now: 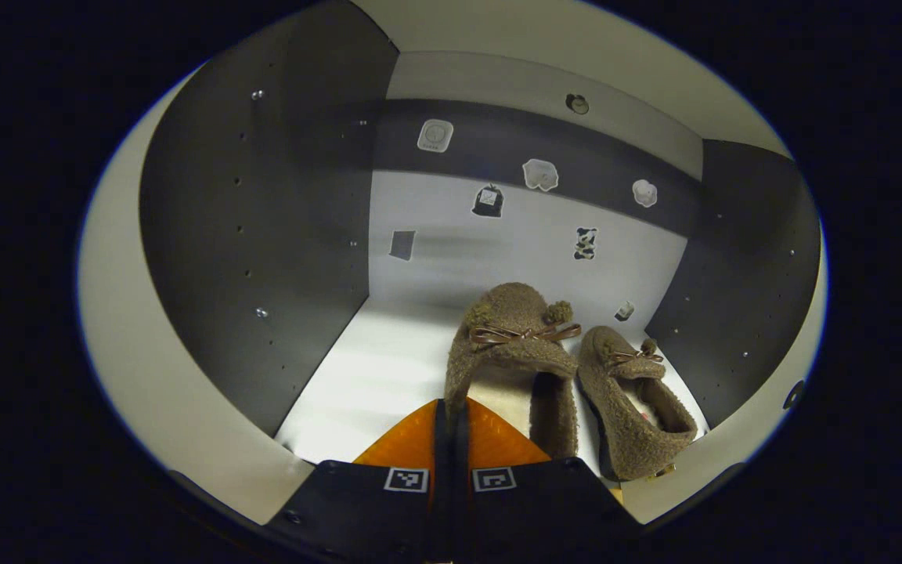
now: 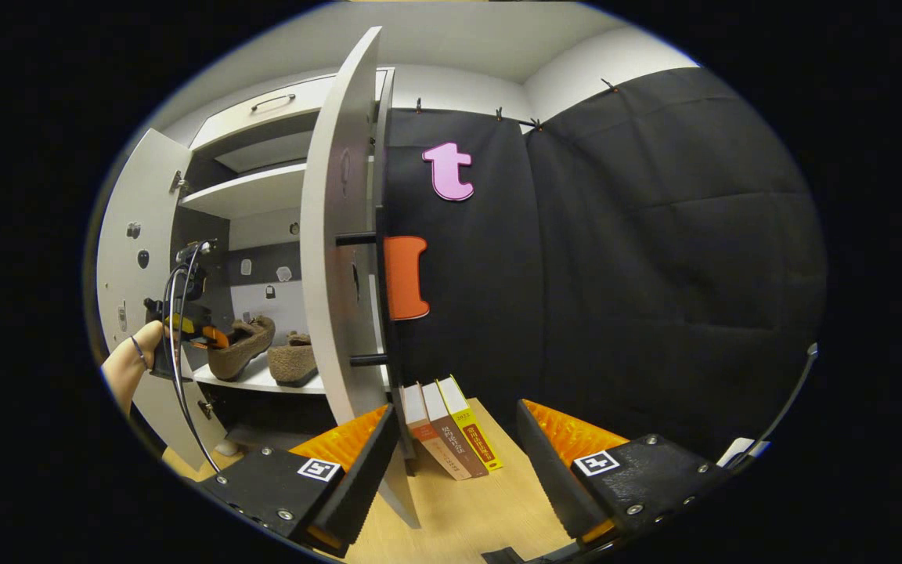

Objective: Grab one shoe with the right hand and put it into the shoe cabinet, grab the other shoe with the left hand and put it into the shoe cabinet; then close the right door with the right hand and the left door with the left hand.

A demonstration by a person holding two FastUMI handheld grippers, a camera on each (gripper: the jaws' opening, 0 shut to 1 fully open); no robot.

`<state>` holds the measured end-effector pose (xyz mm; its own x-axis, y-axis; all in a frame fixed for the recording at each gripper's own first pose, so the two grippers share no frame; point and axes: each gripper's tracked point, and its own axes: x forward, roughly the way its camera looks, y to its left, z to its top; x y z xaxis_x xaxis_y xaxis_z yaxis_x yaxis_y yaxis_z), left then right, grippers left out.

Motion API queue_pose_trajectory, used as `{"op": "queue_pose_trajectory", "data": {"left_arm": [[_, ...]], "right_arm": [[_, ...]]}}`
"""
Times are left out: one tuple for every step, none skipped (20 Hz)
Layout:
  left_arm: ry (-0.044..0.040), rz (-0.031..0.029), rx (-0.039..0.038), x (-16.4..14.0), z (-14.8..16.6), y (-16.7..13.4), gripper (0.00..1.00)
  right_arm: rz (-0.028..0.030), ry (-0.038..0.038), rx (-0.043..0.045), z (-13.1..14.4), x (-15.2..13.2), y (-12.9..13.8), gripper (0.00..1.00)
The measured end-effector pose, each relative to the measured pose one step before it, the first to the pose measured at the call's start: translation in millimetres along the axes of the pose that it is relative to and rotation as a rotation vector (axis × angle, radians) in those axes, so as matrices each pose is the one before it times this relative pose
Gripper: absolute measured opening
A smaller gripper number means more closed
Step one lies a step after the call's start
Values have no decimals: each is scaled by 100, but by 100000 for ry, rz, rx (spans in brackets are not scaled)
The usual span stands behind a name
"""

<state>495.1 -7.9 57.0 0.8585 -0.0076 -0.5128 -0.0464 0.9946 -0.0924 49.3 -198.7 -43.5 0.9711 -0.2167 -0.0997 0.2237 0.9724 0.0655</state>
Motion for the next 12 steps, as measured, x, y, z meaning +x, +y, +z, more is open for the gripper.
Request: {"op": "queue_pose_trajectory", "data": {"left_arm": [[149,302,180,380,67,34,6],[208,-134,538,653,-50,1,6],[524,-19,1144,229,-115,-34,6],[564,132,898,222,49,-39,6],[152,79,712,1,-60,-45,7],[429,-81,866,-41,-39,13,7],[-75,-363,703,-128,114,-95,7],[-1013,-860,4,-149,225,-152,9],[-1532,-536,-1116,-397,395,59,11],[-1813,-343,-1783,-378,625,51,23],[-1819,173,-1642,-452,617,179,25],[-1618,-1203,-577,-590,746,-249,28]], "right_arm": [[-440,705,-148,-136,164,-153,93],[-123,375,-154,-141,267,-39,93],[-280,338,-85,-250,322,35,92],[35,605,26,-473,409,84,92],[301,762,340,-356,289,220,92],[495,602,400,-151,243,188,93],[581,649,234,-219,265,169,92],[360,552,-98,-331,314,157,93],[239,556,-228,-250,174,20,93],[-30,267,66,-206,234,-12,93],[436,111,358,39,283,108,93],[495,36,259,12,153,140,93]]}}
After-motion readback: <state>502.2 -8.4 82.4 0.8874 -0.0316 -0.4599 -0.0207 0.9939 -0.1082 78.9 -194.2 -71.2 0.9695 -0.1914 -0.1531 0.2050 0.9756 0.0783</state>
